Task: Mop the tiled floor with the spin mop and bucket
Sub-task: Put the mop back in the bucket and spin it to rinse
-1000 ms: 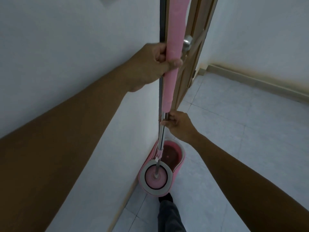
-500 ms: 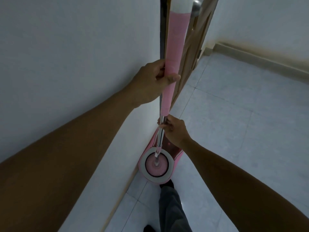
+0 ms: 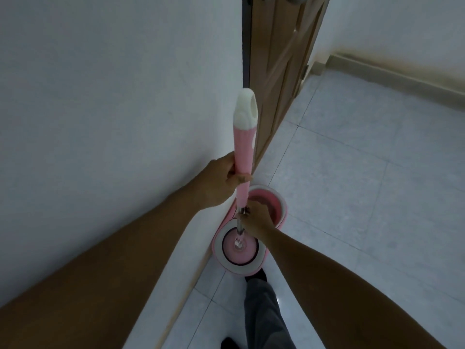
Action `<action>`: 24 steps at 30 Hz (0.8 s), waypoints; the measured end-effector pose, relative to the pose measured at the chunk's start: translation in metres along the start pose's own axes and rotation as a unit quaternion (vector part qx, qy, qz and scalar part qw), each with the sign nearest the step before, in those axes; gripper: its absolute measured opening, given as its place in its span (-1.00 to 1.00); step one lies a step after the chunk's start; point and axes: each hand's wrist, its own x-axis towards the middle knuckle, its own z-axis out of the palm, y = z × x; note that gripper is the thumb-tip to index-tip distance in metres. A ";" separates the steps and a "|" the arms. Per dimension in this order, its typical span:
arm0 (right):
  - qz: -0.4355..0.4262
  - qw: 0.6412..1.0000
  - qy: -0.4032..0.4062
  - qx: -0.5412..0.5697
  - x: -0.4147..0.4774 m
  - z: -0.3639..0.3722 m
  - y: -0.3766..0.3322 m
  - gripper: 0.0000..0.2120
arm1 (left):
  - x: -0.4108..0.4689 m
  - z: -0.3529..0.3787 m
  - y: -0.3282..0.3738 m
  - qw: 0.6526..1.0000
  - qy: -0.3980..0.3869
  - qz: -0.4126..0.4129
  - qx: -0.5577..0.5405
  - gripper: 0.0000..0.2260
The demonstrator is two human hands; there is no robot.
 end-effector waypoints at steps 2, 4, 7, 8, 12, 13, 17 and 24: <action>-0.003 1.000 0.007 0.001 -0.004 -0.007 -0.004 -0.82 | -0.002 -0.003 0.007 1.000 0.018 0.014 -0.017 -0.63; -0.013 1.000 0.005 0.019 -0.008 -0.020 -0.015 -0.82 | -0.004 -0.013 0.022 0.998 0.041 0.042 -0.032 -0.65; -0.062 0.998 0.007 0.008 -0.012 -0.047 -0.037 -0.79 | -0.006 -0.035 0.051 0.993 0.066 0.084 -0.041 -0.67; -0.078 0.997 0.008 0.014 -0.014 -0.057 -0.046 -0.79 | -0.008 -0.042 0.061 0.991 0.076 0.098 -0.047 -0.66; -0.149 0.987 0.020 0.046 -0.031 -0.096 -0.085 -0.89 | -0.018 -0.068 0.102 0.976 0.126 0.152 -0.096 -0.63; -0.164 0.985 0.022 0.054 -0.036 -0.105 -0.095 -0.91 | -0.022 -0.073 0.110 0.972 0.135 0.162 -0.106 -0.63; -0.198 0.967 -0.032 0.155 -0.049 -0.139 -0.126 -0.72 | -0.036 -0.083 0.128 0.969 0.138 0.169 -0.119 -0.59; -0.223 0.936 -0.157 0.224 -0.071 -0.176 -0.151 -0.53 | -0.061 -0.092 0.150 0.962 0.160 0.197 -0.103 -0.64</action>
